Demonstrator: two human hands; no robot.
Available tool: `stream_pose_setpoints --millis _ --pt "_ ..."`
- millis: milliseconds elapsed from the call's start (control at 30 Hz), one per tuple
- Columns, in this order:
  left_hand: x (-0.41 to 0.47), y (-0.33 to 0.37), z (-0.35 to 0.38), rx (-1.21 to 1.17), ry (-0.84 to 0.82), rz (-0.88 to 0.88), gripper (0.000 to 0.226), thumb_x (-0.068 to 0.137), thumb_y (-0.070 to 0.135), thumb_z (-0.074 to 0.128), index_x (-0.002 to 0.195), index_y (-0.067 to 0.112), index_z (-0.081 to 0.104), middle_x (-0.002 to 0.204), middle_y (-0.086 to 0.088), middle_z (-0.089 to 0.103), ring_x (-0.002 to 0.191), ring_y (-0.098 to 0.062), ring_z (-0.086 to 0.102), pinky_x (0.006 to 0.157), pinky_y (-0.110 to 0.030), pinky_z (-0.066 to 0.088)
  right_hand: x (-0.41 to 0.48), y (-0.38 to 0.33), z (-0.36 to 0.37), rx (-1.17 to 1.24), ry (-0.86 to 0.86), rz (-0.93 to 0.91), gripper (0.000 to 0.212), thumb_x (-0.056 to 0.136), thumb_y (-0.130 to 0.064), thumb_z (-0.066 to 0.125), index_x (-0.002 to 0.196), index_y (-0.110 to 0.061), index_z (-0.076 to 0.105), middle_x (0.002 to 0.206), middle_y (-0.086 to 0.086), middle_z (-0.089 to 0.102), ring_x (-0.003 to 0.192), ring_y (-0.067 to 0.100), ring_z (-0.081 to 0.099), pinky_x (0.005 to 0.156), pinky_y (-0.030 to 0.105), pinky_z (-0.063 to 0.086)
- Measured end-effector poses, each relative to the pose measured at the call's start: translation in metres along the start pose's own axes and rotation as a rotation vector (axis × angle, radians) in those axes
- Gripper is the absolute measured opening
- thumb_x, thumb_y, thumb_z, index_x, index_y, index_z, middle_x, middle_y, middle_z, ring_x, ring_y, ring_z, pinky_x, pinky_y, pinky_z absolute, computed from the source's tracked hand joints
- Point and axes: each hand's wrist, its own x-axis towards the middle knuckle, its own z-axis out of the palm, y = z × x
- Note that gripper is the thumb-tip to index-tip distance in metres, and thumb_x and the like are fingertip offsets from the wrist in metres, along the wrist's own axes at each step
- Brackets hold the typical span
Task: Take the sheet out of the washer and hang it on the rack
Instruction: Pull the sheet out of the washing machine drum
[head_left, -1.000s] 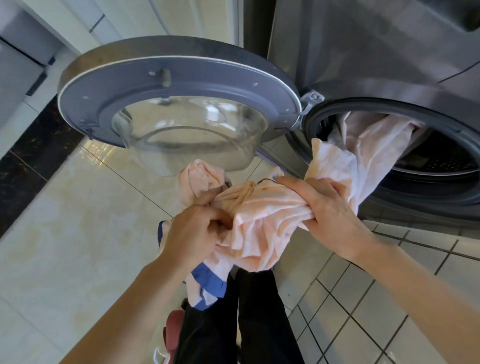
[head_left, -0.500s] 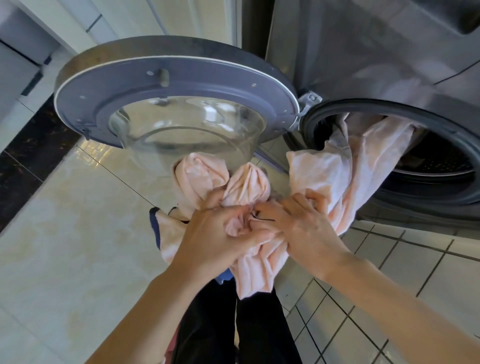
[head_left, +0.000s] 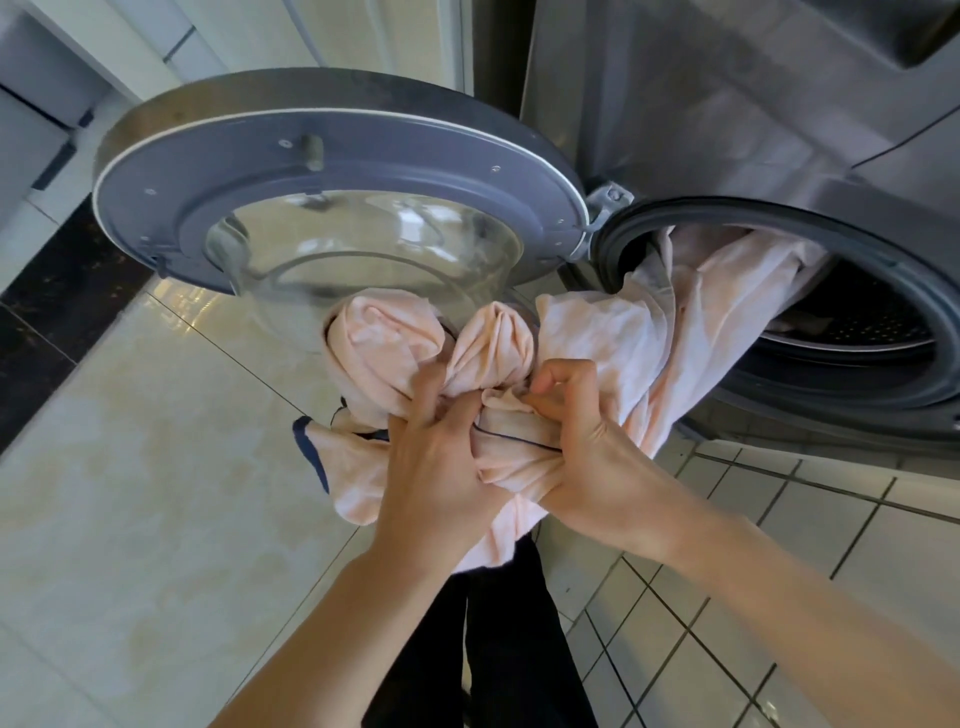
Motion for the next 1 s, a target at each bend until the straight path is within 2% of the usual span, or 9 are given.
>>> stream_pose_setpoints --millis 100,167,267,400,533,667,767,867,1000 --pt "-0.001 -0.004 0.0 -0.014 0.018 0.0 0.03 0.063 0.003 0.075 0.091 0.008 0.069 0.127 -0.006 0.048 0.109 -0.028 0.055 0.087 -0.046 0.048 -0.006 0.0 0.002 -0.009 -0.016 0.004 0.071 0.067 0.005 0.059 0.117 -0.028 0.02 0.109 -0.023 0.027 0.115 -0.017 0.024 0.099 0.029 0.028" --pt "-0.001 -0.005 -0.001 -0.003 0.024 0.006 0.025 0.061 -0.006 0.07 0.083 0.005 0.068 0.119 -0.007 0.053 0.099 -0.027 0.058 0.081 -0.046 0.048 -0.008 0.002 0.002 -0.105 -0.011 -0.022 0.075 0.066 0.001 0.062 0.126 -0.025 0.026 0.117 -0.019 0.028 0.118 -0.007 0.024 0.104 0.03 0.024" --pt "-0.002 -0.004 -0.001 0.001 0.035 0.014 0.023 0.059 -0.011 0.066 0.075 0.005 0.066 0.114 -0.007 0.055 0.091 -0.027 0.059 0.078 -0.047 0.048 -0.006 0.013 -0.001 -0.33 -0.001 -0.122 0.079 0.066 -0.008 0.072 0.134 -0.021 0.033 0.122 -0.011 0.031 0.124 0.015 0.029 0.104 0.027 0.021" --pt "0.001 -0.006 -0.005 0.019 0.047 0.0 0.021 0.058 -0.012 0.063 0.07 0.005 0.062 0.112 -0.006 0.055 0.088 -0.029 0.058 0.074 -0.047 0.049 0.001 0.041 -0.019 -0.541 -0.041 -0.213 0.085 0.069 -0.036 0.073 0.142 -0.021 0.032 0.132 -0.006 0.04 0.13 0.025 0.032 0.108 0.034 0.02" --pt "-0.001 -0.007 -0.01 0.043 0.043 -0.009 0.023 0.058 -0.012 0.062 0.069 0.008 0.06 0.112 -0.005 0.055 0.087 -0.028 0.058 0.074 -0.047 0.049 0.02 0.077 -0.046 -0.709 -0.152 -0.127 0.101 0.063 -0.071 0.06 0.147 -0.029 0.023 0.146 -0.007 0.03 0.138 0.028 0.019 0.108 0.045 0.015" --pt "-0.002 -0.008 -0.013 0.039 0.045 -0.048 0.022 0.06 -0.013 0.064 0.072 0.006 0.064 0.115 -0.004 0.054 0.091 -0.026 0.058 0.077 -0.047 0.049 0.045 0.116 -0.069 -0.702 -0.352 0.006 0.118 0.051 -0.081 0.066 0.147 -0.046 0.007 0.151 -0.019 0.019 0.141 0.022 0.005 0.11 0.047 0.012" --pt "-0.003 -0.009 -0.019 0.037 0.055 -0.084 0.02 0.065 -0.009 0.067 0.078 0.006 0.068 0.119 -0.002 0.054 0.096 -0.027 0.058 0.08 -0.043 0.049 0.057 0.146 -0.086 -0.835 -0.496 0.075 0.126 0.05 -0.073 0.074 0.144 -0.05 -0.007 0.151 -0.013 0.027 0.138 0.019 0.006 0.11 0.049 0.012" --pt "-0.003 -0.009 -0.026 0.03 0.091 -0.052 0.019 0.066 -0.009 0.069 0.077 0.007 0.069 0.115 -0.001 0.055 0.093 -0.019 0.059 0.076 -0.037 0.049 0.063 0.166 -0.093 -0.908 -0.576 0.141 0.125 0.05 -0.07 0.075 0.143 -0.052 -0.006 0.141 -0.013 0.033 0.132 0.019 0.012 0.107 0.049 0.019" --pt "-0.001 -0.011 -0.031 0.02 0.105 -0.047 0.018 0.067 -0.007 0.07 0.076 0.008 0.07 0.113 0.003 0.055 0.088 -0.01 0.056 0.07 -0.025 0.044 0.07 0.179 -0.083 -1.026 -0.608 0.116 0.097 0.059 -0.075 0.066 0.134 -0.047 0.013 0.13 -0.007 0.036 0.127 0.027 0.022 0.107 0.048 0.022"
